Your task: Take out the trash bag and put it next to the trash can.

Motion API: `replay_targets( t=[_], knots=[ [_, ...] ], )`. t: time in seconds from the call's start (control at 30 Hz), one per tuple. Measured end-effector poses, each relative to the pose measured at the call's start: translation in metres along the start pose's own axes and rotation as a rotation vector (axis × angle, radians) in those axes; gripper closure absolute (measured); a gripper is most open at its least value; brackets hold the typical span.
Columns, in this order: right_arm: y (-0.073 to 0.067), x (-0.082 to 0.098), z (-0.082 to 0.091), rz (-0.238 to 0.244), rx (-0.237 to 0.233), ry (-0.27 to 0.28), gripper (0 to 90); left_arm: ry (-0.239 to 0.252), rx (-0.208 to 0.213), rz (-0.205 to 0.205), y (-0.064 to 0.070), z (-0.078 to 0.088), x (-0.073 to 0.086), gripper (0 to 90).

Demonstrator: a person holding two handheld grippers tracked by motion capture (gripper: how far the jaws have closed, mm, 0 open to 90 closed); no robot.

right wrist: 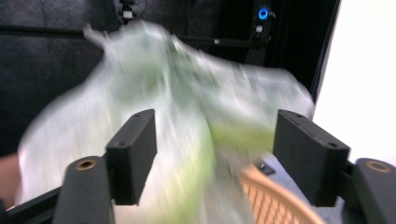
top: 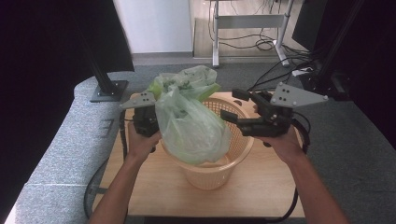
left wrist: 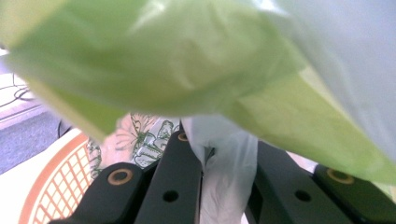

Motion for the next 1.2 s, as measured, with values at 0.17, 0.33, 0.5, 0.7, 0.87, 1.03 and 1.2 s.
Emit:
replay_targets(
  t=[0.17,0.33,0.5,0.7,0.87,1.03,1.2],
  knots=[
    [0.011,0.034,-0.011,-0.007,-0.042,-0.107,16.4,0.008,0.026,-0.006,0.006,0.004,-0.012,89.6],
    [-0.002,0.036,-0.042,0.066,-0.082,-0.166,12.6,0.007,0.080,0.002,0.014,-0.006,-0.021,89.6],
    [-0.015,0.027,-0.064,0.139,-0.076,-0.196,34.0,-0.004,0.119,0.003,0.017,-0.023,-0.024,89.3],
    [-0.017,0.024,-0.057,0.186,-0.010,-0.184,87.7,0.004,0.134,-0.024,0.018,-0.024,-0.025,60.3],
    [-0.007,0.015,-0.025,0.165,0.068,-0.121,88.6,0.065,0.043,-0.015,0.011,0.009,-0.024,40.7],
    [-0.006,-0.005,0.025,0.186,0.132,-0.053,88.7,0.066,-0.050,-0.015,0.005,0.034,-0.012,38.4],
    [-0.004,-0.021,0.091,0.196,0.210,-0.013,88.7,0.025,-0.112,-0.019,-0.001,0.041,0.004,37.7]
  ],
)
Point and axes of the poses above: each handheld gripper's, and its own axes: z roughly backward along the jaws, x roughly out of its underside, y roughly to its right, the point moved 2 cm from there along -z, roughly forward along the jaws, and after that the axes turned 6 degrees about -y, right-handed, at the moved point
